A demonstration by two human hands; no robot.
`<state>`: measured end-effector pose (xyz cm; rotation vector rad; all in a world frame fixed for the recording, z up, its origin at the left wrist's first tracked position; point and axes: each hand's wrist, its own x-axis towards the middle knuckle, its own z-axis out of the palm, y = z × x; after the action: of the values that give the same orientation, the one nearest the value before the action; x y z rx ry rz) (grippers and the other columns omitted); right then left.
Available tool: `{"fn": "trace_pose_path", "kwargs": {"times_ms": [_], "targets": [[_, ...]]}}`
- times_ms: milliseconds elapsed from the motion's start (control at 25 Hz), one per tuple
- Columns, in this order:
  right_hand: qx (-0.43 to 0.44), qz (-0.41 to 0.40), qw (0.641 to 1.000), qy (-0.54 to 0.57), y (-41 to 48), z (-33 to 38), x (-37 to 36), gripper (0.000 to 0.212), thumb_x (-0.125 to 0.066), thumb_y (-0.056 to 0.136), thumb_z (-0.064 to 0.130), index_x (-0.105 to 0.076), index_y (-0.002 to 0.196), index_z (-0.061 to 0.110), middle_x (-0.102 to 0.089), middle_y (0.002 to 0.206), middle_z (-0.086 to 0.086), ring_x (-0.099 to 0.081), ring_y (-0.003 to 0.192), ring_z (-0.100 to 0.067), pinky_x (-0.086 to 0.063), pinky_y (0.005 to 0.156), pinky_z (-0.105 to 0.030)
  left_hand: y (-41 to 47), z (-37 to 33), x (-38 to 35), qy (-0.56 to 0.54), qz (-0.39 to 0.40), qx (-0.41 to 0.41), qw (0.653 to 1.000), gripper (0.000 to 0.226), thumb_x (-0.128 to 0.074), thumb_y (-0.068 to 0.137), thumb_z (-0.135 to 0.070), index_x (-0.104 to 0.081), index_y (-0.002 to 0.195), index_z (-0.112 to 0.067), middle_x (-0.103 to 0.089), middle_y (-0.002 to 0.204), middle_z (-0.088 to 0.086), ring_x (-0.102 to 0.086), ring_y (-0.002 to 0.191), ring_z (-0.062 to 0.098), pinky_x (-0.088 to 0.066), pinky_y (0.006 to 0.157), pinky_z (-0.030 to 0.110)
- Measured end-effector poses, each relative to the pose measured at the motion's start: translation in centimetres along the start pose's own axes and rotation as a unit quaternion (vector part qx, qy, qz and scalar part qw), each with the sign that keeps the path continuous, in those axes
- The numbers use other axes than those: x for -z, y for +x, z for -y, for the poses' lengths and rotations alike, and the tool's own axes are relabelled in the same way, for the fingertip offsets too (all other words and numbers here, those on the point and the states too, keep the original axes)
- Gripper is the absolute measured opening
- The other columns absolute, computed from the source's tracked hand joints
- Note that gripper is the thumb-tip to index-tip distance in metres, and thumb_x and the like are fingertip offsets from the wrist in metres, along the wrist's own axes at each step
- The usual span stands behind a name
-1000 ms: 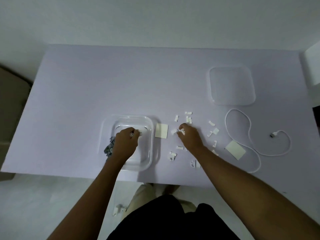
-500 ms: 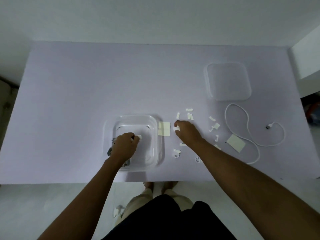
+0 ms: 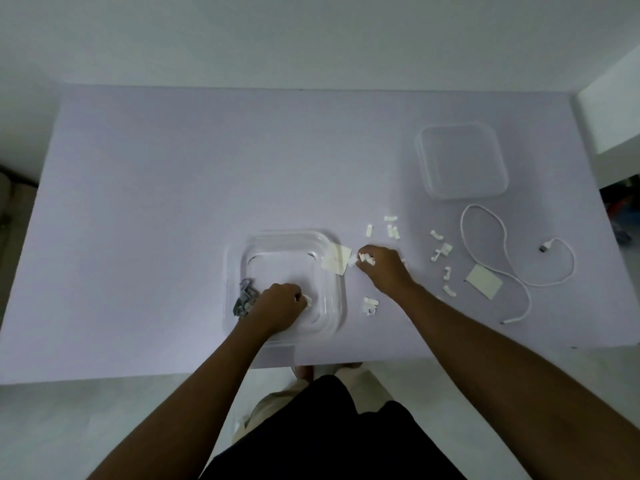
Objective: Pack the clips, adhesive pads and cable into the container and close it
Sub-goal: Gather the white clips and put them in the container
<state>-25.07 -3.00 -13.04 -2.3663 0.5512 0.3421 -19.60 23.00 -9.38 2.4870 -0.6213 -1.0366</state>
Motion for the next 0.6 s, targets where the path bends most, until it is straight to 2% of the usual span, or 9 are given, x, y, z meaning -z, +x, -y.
{"fn": "trace_pose_path", "kwargs": {"times_ms": [80,160,320,360,480,600], "targets": [[-0.024,-0.014,0.999,0.024,-1.0,0.4,-0.4,0.01,-0.065,0.093,0.019,-0.068,0.094,0.01,-0.065,0.085,0.001,-0.064,0.082,-0.018,-0.044,0.072,-0.025,0.1,-0.2,-0.6,0.042,0.021,-0.02,0.999,0.033,-0.047,0.096,-0.032,-0.062,0.08,-0.007,-0.065,0.081,0.006,-0.057,0.072,0.021,-0.04,0.064,0.031],[-0.033,-0.042,0.998,0.035,-1.7,1.1,-0.7,0.011,-0.064,0.093,0.017,-0.068,0.095,0.008,-0.067,0.084,-0.003,-0.064,0.08,-0.021,-0.046,0.071,-0.027,0.2,-0.4,-1.1,0.063,0.036,-0.031,0.997,0.032,-0.045,0.096,-0.029,-0.059,0.076,-0.008,-0.062,0.079,0.006,-0.056,0.071,0.021,-0.038,0.063,0.031],[0.007,-0.055,0.998,-0.011,-0.9,2.2,-0.6,0.025,-0.065,0.092,0.015,-0.07,0.116,0.01,-0.073,0.11,-0.008,-0.067,0.1,-0.024,-0.054,0.09,-0.037,0.5,-0.6,-1.8,0.055,0.049,-0.029,0.997,0.032,-0.043,0.096,-0.029,-0.057,0.074,-0.009,-0.059,0.075,0.006,-0.055,0.067,0.022,-0.038,0.062,0.03],[0.011,-0.048,0.998,-0.024,-0.7,2.2,-0.8,0.026,-0.065,0.091,0.014,-0.071,0.116,0.012,-0.073,0.111,-0.008,-0.067,0.102,-0.025,-0.054,0.091,-0.038,0.5,-0.6,-1.9,0.047,0.046,-0.028,0.997,0.032,-0.044,0.096,-0.029,-0.057,0.074,-0.009,-0.058,0.074,0.005,-0.055,0.068,0.022,-0.039,0.062,0.03],[0.019,-0.025,0.996,-0.085,-0.3,1.8,-0.9,0.014,-0.059,0.086,0.006,-0.071,0.085,0.013,-0.072,0.084,-0.007,-0.065,0.077,-0.027,-0.054,0.071,-0.035,0.6,-0.7,-2.3,0.027,0.044,-0.032,0.998,0.034,-0.045,0.096,-0.031,-0.059,0.078,-0.006,-0.063,0.078,0.008,-0.06,0.072,0.025,-0.044,0.064,0.033],[-0.001,-0.022,0.994,-0.109,-0.7,0.6,-1.3,0.011,-0.058,0.087,0.011,-0.066,0.079,0.013,-0.069,0.078,-0.006,-0.066,0.072,-0.026,-0.052,0.063,-0.032,0.5,-1.0,-2.5,0.02,0.03,-0.047,0.998,0.034,-0.049,0.096,-0.034,-0.064,0.085,-0.005,-0.067,0.084,0.01,-0.062,0.076,0.025,-0.042,0.064,0.031]]}}
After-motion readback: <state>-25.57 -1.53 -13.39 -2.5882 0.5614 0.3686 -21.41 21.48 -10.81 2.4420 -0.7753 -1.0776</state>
